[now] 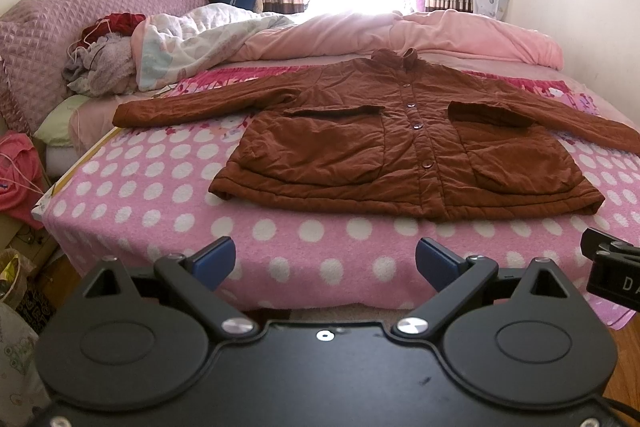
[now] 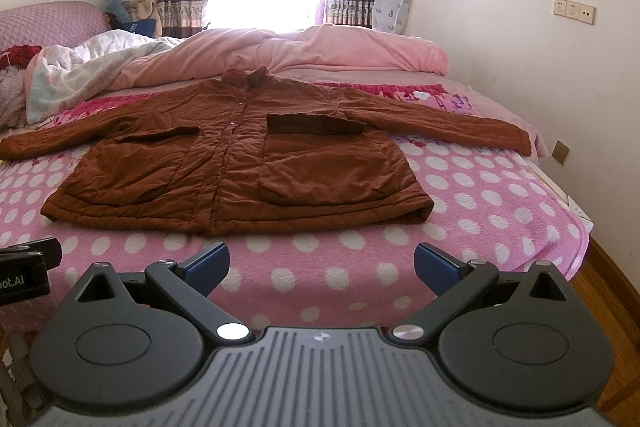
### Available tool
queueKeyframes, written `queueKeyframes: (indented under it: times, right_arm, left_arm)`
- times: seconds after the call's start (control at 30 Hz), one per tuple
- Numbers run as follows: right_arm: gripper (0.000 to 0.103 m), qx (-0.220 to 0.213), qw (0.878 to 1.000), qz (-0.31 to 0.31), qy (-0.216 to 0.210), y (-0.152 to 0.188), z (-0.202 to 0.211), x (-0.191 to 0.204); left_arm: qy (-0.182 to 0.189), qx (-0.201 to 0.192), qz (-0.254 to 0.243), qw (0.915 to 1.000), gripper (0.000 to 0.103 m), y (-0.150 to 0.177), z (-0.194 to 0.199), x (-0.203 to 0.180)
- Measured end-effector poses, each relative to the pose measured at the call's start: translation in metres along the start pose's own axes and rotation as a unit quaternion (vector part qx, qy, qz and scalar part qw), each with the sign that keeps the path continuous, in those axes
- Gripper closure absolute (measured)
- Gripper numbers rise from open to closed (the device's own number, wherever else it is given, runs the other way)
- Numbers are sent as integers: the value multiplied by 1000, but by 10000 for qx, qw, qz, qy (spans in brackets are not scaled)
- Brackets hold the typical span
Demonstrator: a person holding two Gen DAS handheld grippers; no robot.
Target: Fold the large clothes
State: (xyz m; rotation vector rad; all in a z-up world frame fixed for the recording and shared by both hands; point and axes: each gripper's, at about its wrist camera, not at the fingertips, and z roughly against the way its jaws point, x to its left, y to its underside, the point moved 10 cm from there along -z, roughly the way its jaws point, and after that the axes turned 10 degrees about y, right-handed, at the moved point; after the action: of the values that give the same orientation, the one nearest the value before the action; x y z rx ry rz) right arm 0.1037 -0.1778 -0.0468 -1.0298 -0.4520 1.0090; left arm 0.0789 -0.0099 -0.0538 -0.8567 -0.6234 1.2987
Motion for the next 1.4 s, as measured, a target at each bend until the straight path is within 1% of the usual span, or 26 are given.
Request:
queueKeyframes:
  times: [0.2,0.3,0.37,0.5,0.6,0.7,0.77,0.83,0.9,0.93,0.97,1.0,1.03,1.07,1.17,1.23,1.3,1.37,1.4]
  right_arm:
    - [0,3,10000,-17,-3,-2,-1,0]
    - [0,-1,10000,-37,1,-6,-6,1]
    - [0,23,10000,-54,38,-9,-16,4]
    - [0,40,9999,-140,46,-25,-45,13]
    - [0,3,9997,-158,180,-41,-66,16]
    - [0,1,9993,-163,338,-60,-92,20]
    - [0,-33,9995,-130,282,-76,-110,25]
    - [0,-201,9996,-196,89,-94,-126,33]
    - [0,-511,9976,-350,-311,-111,-140,43]
    - [0,-528,9969,-432,-396,-118,-148,48]
    - [0,-452,9970,-463,-422,-124,-157,53]
    - [0,-427,9969,-473,-464,-130,-167,59]
    - [0,-466,9964,-480,-517,-137,-175,65]
    - [0,-496,9962,-456,-559,-143,-183,71]
    - [0,-385,9972,-277,-580,-156,-211,90]
    - [0,-313,9980,-181,-524,-160,-227,103]
    - [0,-213,9986,-70,-486,-162,-242,115]
    - [0,-120,9988,8,-470,-162,-252,124]
    - [0,-76,9989,43,-457,-161,-259,129]
  left_arm:
    - [-19,18,2,10000,4,-2,-6,3]
    - [-67,53,11,10000,4,-7,-17,7]
    - [-119,93,27,9999,3,-11,-26,14]
    - [-233,154,74,9996,4,-22,-49,29]
    - [-166,164,153,9996,4,-35,-71,44]
    - [4,24,408,9992,4,-56,-94,72]
    - [-54,-130,592,9981,4,-74,-108,99]
    - [-139,-322,787,9963,4,-94,-124,134]
    - [-213,-419,1099,9928,4,-109,-141,169]
    - [-212,-445,1349,9896,4,-117,-151,191]
    - [-184,-460,1648,9851,5,-123,-160,213]
    - [-108,-533,1962,9791,5,-129,-169,236]
    - [-78,-626,2297,9712,6,-134,-179,261]
    - [-83,-657,2613,9630,8,-137,-190,285]
    - [-224,-780,3392,9372,9,-144,-224,357]
    - [-356,-898,3709,9236,10,-147,-244,399]
    - [-541,-1039,3930,9120,10,-149,-261,434]
    - [-601,-1152,4205,8980,10,-151,-277,460]
    - [-570,-1218,4372,8892,10,-152,-284,471]
